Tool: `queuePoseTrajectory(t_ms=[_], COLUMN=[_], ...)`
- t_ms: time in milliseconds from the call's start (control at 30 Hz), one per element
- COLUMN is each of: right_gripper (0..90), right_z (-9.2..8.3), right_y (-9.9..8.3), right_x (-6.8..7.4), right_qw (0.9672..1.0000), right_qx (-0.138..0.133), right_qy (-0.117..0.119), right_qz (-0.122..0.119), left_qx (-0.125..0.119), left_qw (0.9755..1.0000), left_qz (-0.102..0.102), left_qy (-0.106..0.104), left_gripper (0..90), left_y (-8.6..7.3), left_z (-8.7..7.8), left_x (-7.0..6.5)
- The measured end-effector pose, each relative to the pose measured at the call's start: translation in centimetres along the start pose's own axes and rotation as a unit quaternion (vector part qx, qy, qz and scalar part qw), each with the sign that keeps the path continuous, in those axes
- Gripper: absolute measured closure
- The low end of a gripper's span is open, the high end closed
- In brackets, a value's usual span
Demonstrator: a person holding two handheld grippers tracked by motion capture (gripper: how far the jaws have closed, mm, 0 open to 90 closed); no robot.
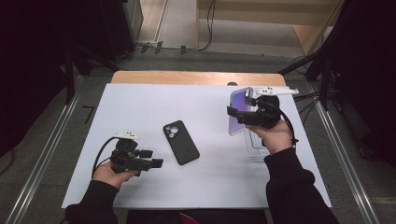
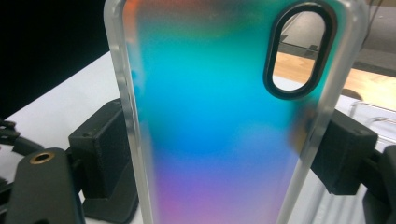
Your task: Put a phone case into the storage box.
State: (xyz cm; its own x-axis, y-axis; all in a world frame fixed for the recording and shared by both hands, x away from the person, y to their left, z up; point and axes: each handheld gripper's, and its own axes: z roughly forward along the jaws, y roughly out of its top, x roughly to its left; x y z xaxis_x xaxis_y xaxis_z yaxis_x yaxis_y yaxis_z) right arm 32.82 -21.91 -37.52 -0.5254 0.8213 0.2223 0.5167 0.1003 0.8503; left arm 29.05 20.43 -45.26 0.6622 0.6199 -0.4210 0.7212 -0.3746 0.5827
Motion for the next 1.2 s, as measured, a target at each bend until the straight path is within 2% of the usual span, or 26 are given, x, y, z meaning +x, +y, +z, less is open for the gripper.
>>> queuePoseTrajectory(t_ms=[267, 367, 433, 533, 600, 633, 767, 800, 967, 1200], right_gripper=[15.5, 15.5, 15.5, 15.5, 15.4, 15.4, 15.4, 15.4, 15.4, 15.4], right_z=[-1.0, -1.2, -1.3, -1.4, -1.5, -1.6, -1.7, -1.7, -1.3, -0.2], right_y=[0.4, 0.4, 0.3, 0.2, 0.1, 0.0, -0.1, -0.2, -0.3, 0.2], right_x=[-1.7, -2.2, -3.0, -3.5, -4.0, -4.6, -5.4, -5.9, -6.7, -7.5], right_qw=[0.9993, 0.9990, 0.9981, 0.9976, 0.9968, 0.9956, 0.9942, 0.9928, 0.9905, 0.9897], right_qx=[-0.013, -0.017, -0.018, -0.019, -0.022, -0.025, -0.027, -0.029, -0.032, -0.025], right_qy=[-0.031, -0.034, -0.053, -0.062, -0.069, -0.080, -0.094, -0.103, -0.119, -0.128], right_qz=[0.014, 0.021, 0.025, 0.025, 0.034, 0.041, 0.046, 0.053, 0.060, 0.058], left_qx=[-0.001, 0.000, -0.001, 0.000, 0.000, 0.000, -0.006, -0.006, -0.007, -0.009], left_qw=[1.0000, 1.0000, 1.0000, 1.0000, 1.0000, 1.0000, 0.9999, 0.9999, 0.9999, 0.9999], left_qz=[-0.002, -0.002, -0.003, -0.004, -0.004, -0.004, -0.006, -0.006, -0.008, -0.008], left_qy=[0.003, 0.003, 0.002, 0.003, 0.003, 0.003, 0.005, 0.006, 0.007, 0.007], left_gripper=[28.7, 28.6, 28.7, 28.7, 28.7, 28.7, 28.7, 28.7, 28.7, 28.7], left_y=[-0.2, -0.3, -0.3, -0.4, -0.4, -0.4, -0.4, -0.4, -0.4, -0.4], left_z=[-0.1, -0.2, -0.2, -0.2, -0.2, -0.2, -0.3, -0.3, -0.3, -0.3], left_x=[0.0, 0.0, 0.1, 0.0, 0.0, 0.0, 0.0, 0.1, 0.1, 0.2])
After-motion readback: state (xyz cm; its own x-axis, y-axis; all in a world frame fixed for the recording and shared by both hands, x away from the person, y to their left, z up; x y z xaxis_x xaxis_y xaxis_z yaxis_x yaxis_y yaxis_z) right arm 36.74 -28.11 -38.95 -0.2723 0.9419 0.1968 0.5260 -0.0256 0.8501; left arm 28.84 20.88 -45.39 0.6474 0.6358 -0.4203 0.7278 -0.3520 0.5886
